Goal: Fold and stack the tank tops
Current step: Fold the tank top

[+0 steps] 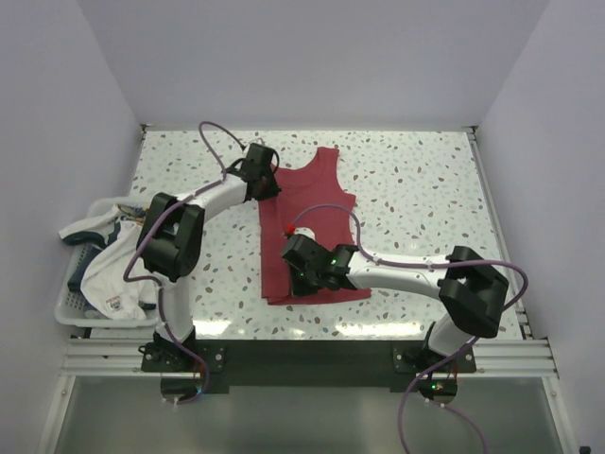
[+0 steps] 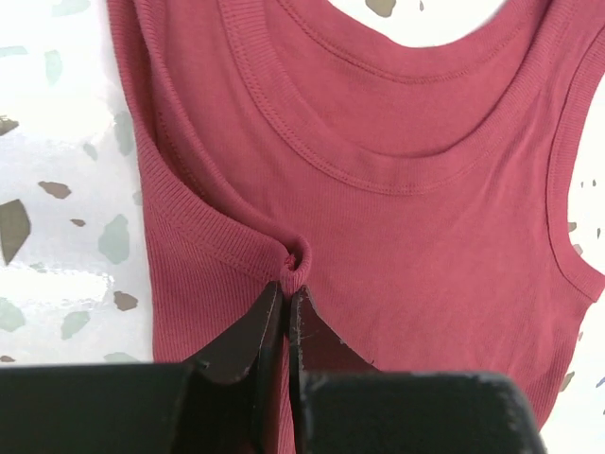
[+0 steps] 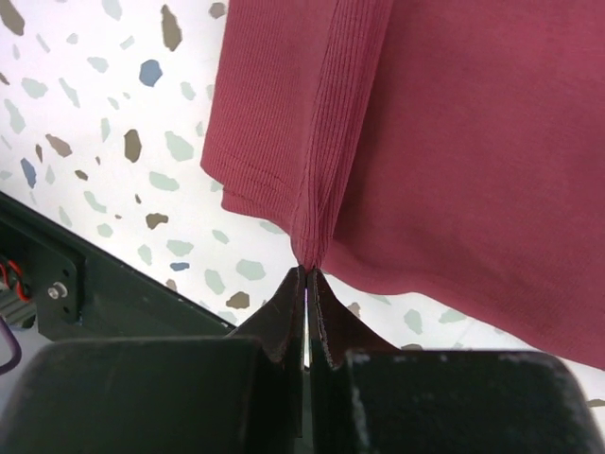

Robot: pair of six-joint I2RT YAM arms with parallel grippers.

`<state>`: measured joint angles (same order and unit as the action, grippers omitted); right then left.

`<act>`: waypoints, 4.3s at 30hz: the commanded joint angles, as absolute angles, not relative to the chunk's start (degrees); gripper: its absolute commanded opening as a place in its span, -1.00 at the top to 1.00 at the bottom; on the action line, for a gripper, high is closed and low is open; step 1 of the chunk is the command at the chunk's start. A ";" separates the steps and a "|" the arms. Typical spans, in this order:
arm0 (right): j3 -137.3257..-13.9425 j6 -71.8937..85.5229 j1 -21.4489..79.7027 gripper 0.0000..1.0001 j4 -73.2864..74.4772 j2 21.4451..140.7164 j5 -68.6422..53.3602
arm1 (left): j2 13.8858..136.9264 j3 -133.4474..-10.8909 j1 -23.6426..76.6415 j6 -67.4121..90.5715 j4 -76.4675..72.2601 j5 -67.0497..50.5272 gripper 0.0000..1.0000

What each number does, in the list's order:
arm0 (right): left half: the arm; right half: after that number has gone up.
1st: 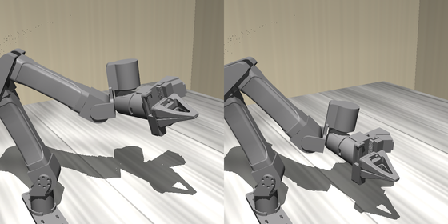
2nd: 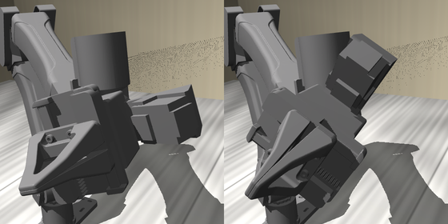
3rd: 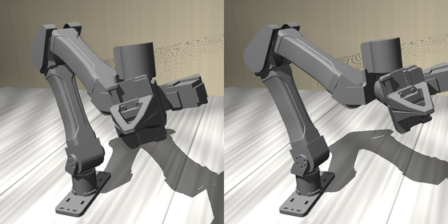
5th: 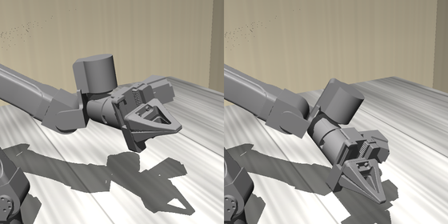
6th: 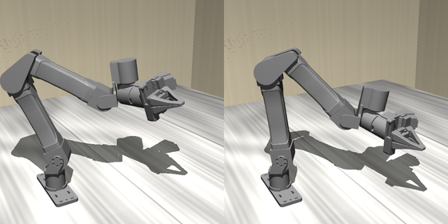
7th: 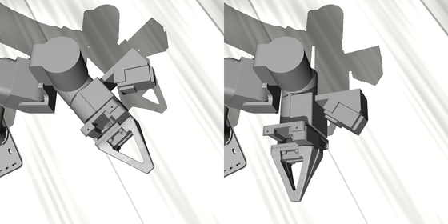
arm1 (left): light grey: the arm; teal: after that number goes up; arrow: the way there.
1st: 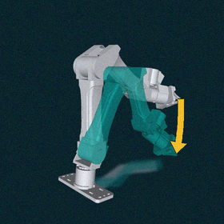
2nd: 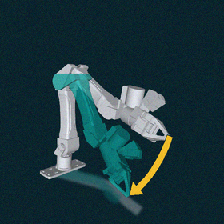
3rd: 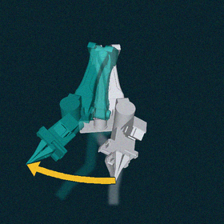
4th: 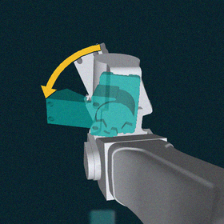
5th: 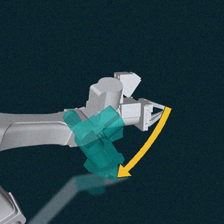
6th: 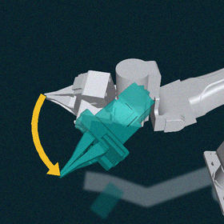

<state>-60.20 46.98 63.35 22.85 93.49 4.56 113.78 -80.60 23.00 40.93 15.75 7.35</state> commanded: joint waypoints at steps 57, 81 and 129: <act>-65.30 36.75 62.93 0.34 24.88 94.11 13.01 | 122.95 -90.17 26.19 38.14 18.54 7.03 0.22; -76.29 44.56 69.17 0.37 11.25 111.80 0.00 | 122.62 -90.18 20.92 31.91 20.04 4.58 0.15; -75.15 34.98 18.98 0.42 15.91 113.64 -6.24 | 96.76 -61.17 66.35 41.84 15.99 4.66 -0.30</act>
